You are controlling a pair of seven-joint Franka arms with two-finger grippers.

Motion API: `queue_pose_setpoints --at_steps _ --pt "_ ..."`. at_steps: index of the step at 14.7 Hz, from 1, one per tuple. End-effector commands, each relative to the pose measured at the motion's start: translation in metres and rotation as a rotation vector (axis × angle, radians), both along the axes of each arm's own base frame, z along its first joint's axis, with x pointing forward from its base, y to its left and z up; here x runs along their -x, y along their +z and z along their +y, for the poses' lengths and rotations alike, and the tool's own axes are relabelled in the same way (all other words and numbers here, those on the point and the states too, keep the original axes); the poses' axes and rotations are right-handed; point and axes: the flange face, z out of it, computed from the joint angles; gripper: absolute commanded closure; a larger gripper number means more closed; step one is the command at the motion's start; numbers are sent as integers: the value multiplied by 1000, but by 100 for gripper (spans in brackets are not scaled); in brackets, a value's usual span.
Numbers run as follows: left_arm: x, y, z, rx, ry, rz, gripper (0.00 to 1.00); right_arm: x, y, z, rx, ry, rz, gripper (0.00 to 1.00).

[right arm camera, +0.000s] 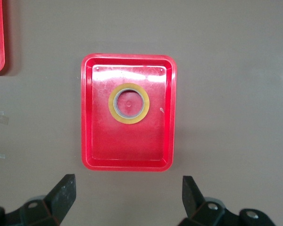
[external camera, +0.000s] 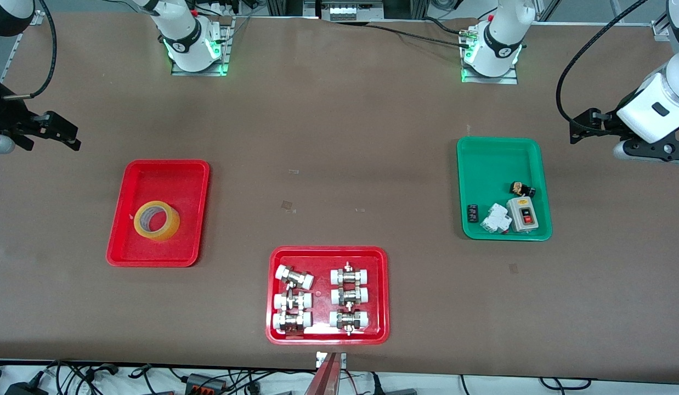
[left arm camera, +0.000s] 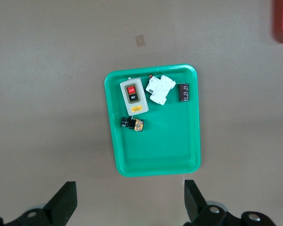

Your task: Left arm passes tape to right arm into tray

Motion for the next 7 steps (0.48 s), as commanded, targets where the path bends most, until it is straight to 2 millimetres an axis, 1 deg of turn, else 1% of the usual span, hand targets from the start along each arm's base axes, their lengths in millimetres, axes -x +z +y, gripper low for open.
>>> queue_pose_setpoints --at_steps 1,7 --pt "3 5 -1 16 -2 -9 0 9 12 1 9 -18 -27 0" --pt "0 7 -2 31 2 -39 0 16 13 3 7 -20 8 0"
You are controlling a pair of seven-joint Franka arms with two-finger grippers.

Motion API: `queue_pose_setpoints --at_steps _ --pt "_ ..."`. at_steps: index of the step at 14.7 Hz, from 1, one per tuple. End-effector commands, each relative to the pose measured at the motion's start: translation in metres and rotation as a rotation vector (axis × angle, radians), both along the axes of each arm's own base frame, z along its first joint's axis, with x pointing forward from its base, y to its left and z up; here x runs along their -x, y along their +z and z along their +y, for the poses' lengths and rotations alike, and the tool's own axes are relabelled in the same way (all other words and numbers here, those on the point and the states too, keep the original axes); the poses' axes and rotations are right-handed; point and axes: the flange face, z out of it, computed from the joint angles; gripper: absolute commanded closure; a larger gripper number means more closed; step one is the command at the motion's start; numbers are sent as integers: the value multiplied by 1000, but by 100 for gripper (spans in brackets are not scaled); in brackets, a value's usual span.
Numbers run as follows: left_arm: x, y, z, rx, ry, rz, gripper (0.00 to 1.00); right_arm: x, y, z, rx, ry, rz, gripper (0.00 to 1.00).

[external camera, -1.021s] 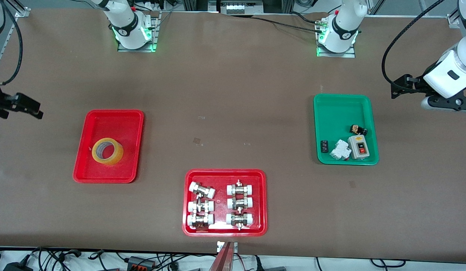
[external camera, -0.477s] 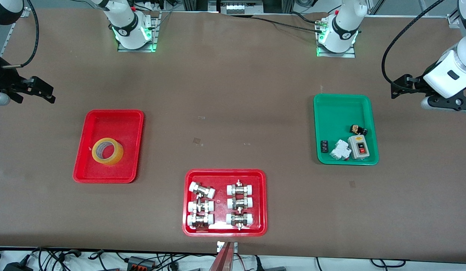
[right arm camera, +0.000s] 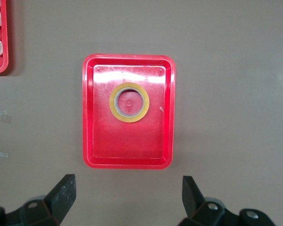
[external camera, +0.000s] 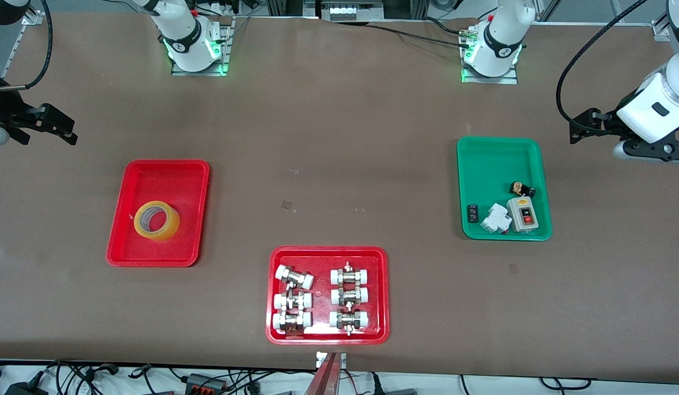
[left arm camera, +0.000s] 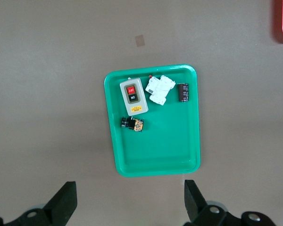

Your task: Left arm passes tape to right arm into tray

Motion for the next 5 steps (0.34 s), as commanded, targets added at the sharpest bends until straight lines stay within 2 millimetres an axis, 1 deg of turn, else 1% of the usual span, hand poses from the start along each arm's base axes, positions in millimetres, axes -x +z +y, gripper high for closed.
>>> queue_pose_setpoints --at_steps 1,5 --pt "-1 7 -2 30 0 -48 0 11 4 2 7 -19 18 0" --pt "-1 7 -1 30 0 -47 0 12 4 2 7 -20 26 0"
